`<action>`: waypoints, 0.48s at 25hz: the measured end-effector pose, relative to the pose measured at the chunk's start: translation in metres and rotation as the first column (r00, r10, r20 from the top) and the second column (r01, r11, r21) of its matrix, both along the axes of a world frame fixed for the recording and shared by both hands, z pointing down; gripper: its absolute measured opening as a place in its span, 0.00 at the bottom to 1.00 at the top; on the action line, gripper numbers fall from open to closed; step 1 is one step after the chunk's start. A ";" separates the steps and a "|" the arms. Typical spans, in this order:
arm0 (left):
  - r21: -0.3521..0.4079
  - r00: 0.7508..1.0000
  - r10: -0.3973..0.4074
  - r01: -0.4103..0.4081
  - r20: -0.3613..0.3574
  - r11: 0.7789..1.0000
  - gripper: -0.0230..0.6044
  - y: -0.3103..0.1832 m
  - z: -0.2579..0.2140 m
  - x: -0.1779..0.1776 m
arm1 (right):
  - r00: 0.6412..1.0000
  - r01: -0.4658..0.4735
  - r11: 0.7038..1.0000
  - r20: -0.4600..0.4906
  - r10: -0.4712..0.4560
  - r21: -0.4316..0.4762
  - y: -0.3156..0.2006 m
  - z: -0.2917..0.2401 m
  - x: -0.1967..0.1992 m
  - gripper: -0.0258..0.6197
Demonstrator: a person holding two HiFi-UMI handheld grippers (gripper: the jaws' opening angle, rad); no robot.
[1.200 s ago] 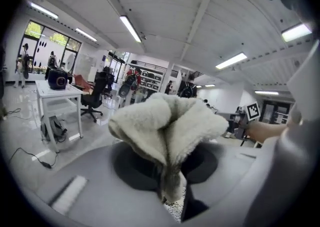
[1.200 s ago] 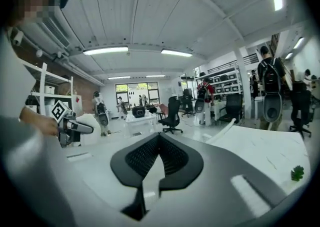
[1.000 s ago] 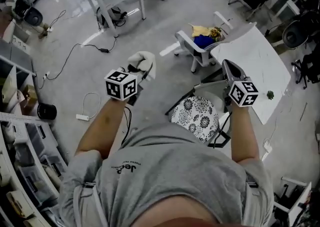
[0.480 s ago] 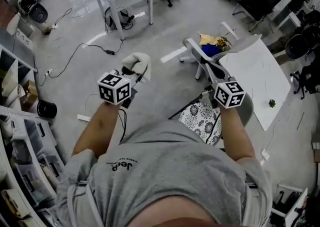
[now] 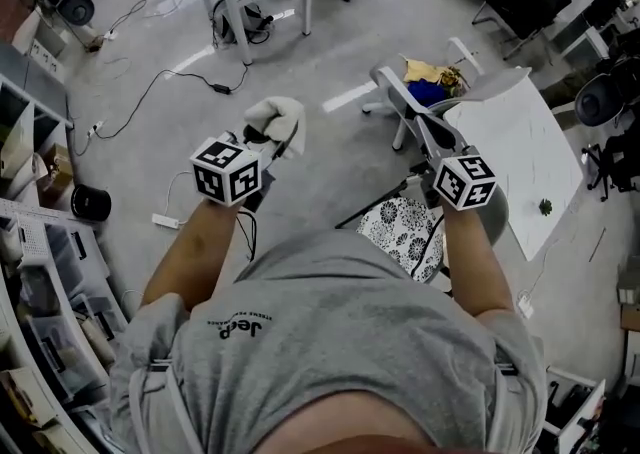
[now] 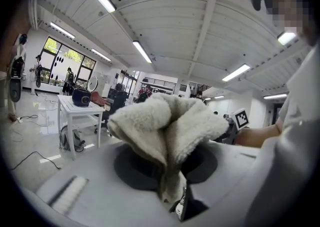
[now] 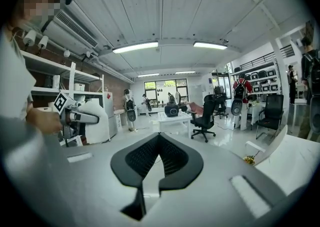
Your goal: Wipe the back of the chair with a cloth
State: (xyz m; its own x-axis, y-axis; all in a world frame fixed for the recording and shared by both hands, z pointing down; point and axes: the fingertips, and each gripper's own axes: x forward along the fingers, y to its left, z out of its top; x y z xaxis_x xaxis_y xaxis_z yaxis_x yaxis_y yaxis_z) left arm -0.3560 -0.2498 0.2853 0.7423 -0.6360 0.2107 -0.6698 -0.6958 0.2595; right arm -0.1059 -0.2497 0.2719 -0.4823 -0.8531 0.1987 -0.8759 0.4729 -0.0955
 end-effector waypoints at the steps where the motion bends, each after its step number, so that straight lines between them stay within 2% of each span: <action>1: 0.001 1.000 0.001 -0.001 0.002 1.000 0.26 0.000 0.000 0.000 | 1.000 0.003 1.000 0.002 -0.003 0.001 0.000 0.000 0.000 0.04; 12: 0.010 1.000 0.026 -0.026 -0.017 1.000 0.26 -0.002 -0.010 0.005 | 1.000 0.021 1.000 -0.014 -0.021 0.022 -0.004 -0.007 -0.001 0.04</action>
State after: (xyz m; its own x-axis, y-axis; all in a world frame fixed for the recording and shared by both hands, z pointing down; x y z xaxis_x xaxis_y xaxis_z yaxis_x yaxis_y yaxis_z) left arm -0.3508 -0.2515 0.2753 0.7620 -0.6186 0.1916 -0.6470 -0.7153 0.2640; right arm -0.1069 -0.2538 0.2651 -0.4976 -0.8471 0.1869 -0.8669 0.4931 -0.0733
